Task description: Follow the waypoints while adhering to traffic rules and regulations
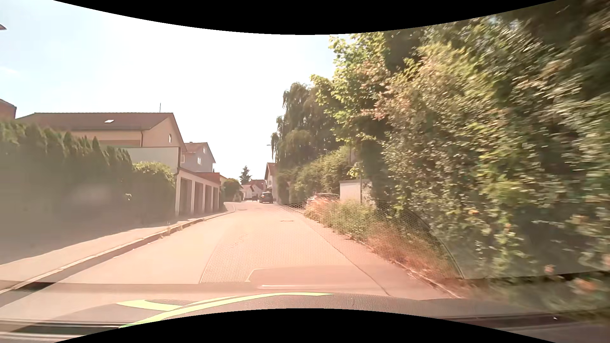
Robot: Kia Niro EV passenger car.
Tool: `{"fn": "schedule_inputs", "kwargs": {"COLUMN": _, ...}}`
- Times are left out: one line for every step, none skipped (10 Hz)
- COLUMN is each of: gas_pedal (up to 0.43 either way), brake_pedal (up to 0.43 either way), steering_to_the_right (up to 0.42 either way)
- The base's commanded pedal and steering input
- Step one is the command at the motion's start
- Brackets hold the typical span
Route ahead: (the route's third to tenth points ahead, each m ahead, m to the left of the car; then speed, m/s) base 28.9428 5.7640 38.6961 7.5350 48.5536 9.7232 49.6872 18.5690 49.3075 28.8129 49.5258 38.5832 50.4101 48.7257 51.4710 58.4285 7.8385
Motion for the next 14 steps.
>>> {"fn": "schedule_inputs", "kwargs": {"gas_pedal": 0.118, "brake_pedal": 0.000, "steering_to_the_right": -0.081}}
{"fn": "schedule_inputs", "kwargs": {"gas_pedal": 0.118, "brake_pedal": 0.000, "steering_to_the_right": -0.077}}
{"fn": "schedule_inputs", "kwargs": {"gas_pedal": 0.118, "brake_pedal": 0.000, "steering_to_the_right": -0.070}}
{"fn": "schedule_inputs", "kwargs": {"gas_pedal": 0.118, "brake_pedal": 0.000, "steering_to_the_right": -0.059}}
{"fn": "schedule_inputs", "kwargs": {"gas_pedal": 0.118, "brake_pedal": 0.000, "steering_to_the_right": -0.049}}
{"fn": "schedule_inputs", "kwargs": {"gas_pedal": 0.118, "brake_pedal": 0.000, "steering_to_the_right": -0.035}}
{"fn": "schedule_inputs", "kwargs": {"gas_pedal": 0.118, "brake_pedal": 0.000, "steering_to_the_right": -0.026}}
{"fn": "schedule_inputs", "kwargs": {"gas_pedal": 0.118, "brake_pedal": 0.000, "steering_to_the_right": -0.019}}
{"fn": "schedule_inputs", "kwargs": {"gas_pedal": 0.118, "brake_pedal": 0.000, "steering_to_the_right": -0.016}}
{"fn": "schedule_inputs", "kwargs": {"gas_pedal": 0.110, "brake_pedal": 0.000, "steering_to_the_right": -0.015}}
{"fn": "schedule_inputs", "kwargs": {"gas_pedal": 0.087, "brake_pedal": 0.000, "steering_to_the_right": -0.015}}
{"fn": "schedule_inputs", "kwargs": {"gas_pedal": 0.087, "brake_pedal": 0.000, "steering_to_the_right": -0.014}}
{"fn": "schedule_inputs", "kwargs": {"gas_pedal": 0.087, "brake_pedal": 0.000, "steering_to_the_right": -0.014}}
{"fn": "schedule_inputs", "kwargs": {"gas_pedal": 0.087, "brake_pedal": 0.000, "steering_to_the_right": -0.014}}
